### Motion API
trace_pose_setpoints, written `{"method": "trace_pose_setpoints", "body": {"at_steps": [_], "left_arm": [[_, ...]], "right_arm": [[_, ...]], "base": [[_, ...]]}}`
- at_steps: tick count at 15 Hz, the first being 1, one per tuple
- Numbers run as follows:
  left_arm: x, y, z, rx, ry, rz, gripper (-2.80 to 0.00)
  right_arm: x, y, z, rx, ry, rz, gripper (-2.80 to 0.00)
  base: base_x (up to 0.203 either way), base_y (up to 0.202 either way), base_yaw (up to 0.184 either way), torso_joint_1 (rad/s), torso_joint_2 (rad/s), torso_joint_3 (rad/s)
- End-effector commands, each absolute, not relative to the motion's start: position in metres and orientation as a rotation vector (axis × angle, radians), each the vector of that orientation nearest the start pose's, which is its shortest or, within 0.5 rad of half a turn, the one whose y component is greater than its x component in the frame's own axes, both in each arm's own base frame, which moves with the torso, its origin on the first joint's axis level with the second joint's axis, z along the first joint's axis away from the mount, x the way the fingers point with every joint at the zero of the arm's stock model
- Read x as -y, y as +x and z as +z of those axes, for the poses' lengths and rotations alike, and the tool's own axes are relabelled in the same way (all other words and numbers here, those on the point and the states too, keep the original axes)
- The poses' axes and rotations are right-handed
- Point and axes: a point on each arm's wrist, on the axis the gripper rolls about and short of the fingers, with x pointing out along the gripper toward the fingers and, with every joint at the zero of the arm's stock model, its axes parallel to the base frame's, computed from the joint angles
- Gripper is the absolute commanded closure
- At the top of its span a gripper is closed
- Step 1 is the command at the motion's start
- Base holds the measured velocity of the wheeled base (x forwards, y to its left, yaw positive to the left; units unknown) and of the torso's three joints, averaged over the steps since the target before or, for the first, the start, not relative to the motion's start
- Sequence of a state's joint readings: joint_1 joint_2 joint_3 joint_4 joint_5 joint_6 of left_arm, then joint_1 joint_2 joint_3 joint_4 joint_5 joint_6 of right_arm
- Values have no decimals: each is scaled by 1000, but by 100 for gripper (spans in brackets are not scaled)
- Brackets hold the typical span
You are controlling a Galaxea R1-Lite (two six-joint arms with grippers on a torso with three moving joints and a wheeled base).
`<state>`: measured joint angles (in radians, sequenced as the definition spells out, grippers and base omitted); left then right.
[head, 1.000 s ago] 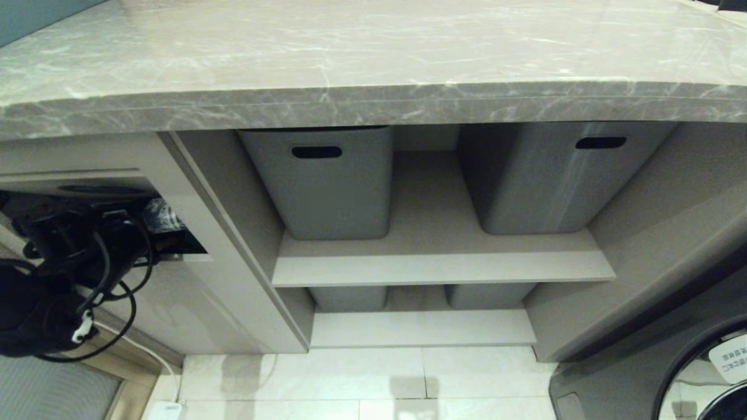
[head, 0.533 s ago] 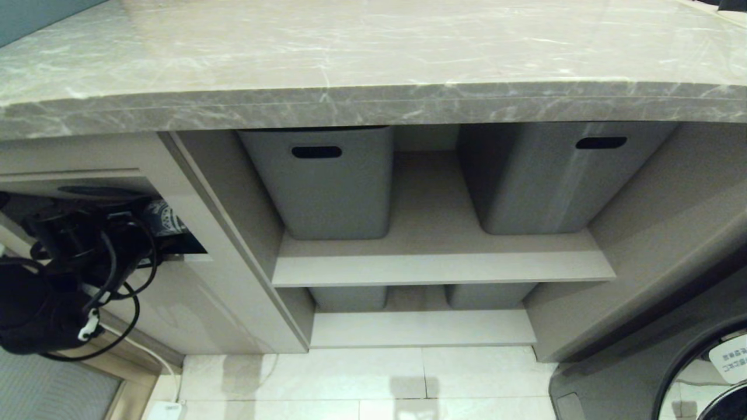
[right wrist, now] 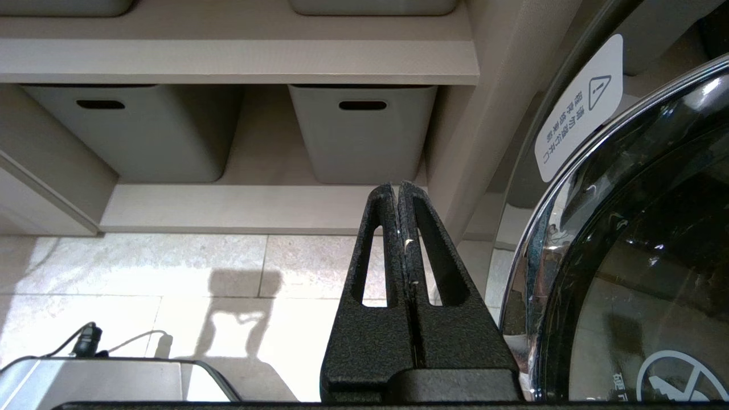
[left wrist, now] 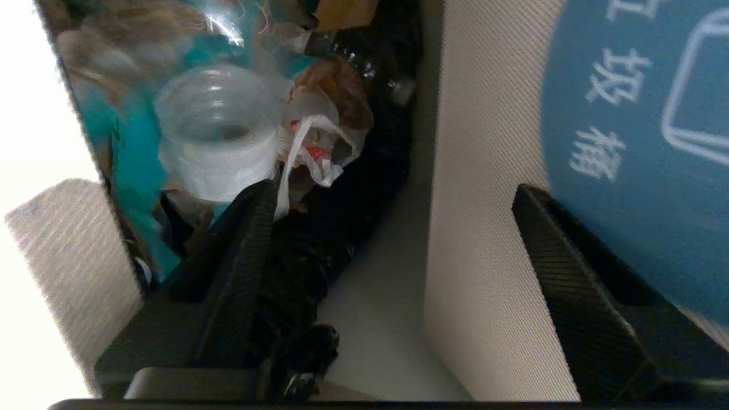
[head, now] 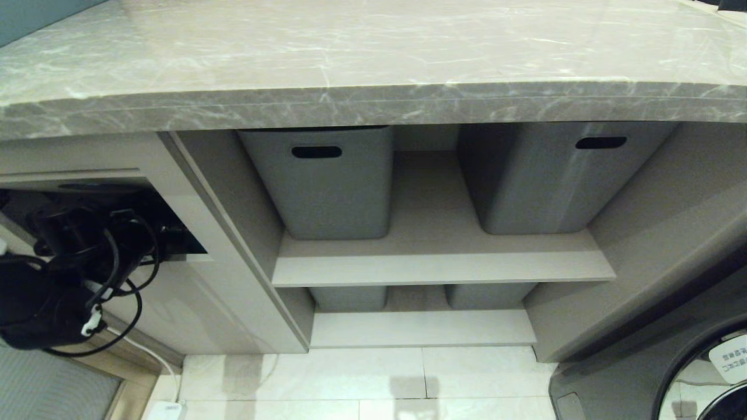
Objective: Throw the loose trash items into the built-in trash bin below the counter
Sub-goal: Put the garbage in the trash can
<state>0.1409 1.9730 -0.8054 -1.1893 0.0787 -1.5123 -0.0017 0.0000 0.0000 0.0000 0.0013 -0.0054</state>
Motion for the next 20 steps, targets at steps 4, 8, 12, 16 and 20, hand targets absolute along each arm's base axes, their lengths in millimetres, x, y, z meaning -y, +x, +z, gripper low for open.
{"method": "trace_pose_setpoints", "body": {"at_steps": [4, 8, 12, 16, 20], "left_arm": [[-53, 357, 150, 185, -1514, 165, -280], [-50, 316, 146, 179, -1511, 262, -280], [-43, 253, 168, 235, -1508, 256, 0], [-30, 177, 217, 315, -1474, 168, 0], [-8, 74, 228, 188, -1148, 115, 0]], "right_arm": [[0, -23, 75, 0, -9, 0, 0], [0, -23, 76, 0, -11, 0, 0], [0, -23, 75, 0, -10, 0, 0], [0, -23, 75, 0, -3, 0, 0], [0, -23, 75, -2, -3, -2, 0]], "base": [[0, 0, 0, 0, 0, 0], [0, 0, 0, 0, 0, 0], [0, 0, 0, 0, 0, 0], [0, 0, 0, 0, 0, 0], [0, 0, 0, 0, 0, 0]]}}
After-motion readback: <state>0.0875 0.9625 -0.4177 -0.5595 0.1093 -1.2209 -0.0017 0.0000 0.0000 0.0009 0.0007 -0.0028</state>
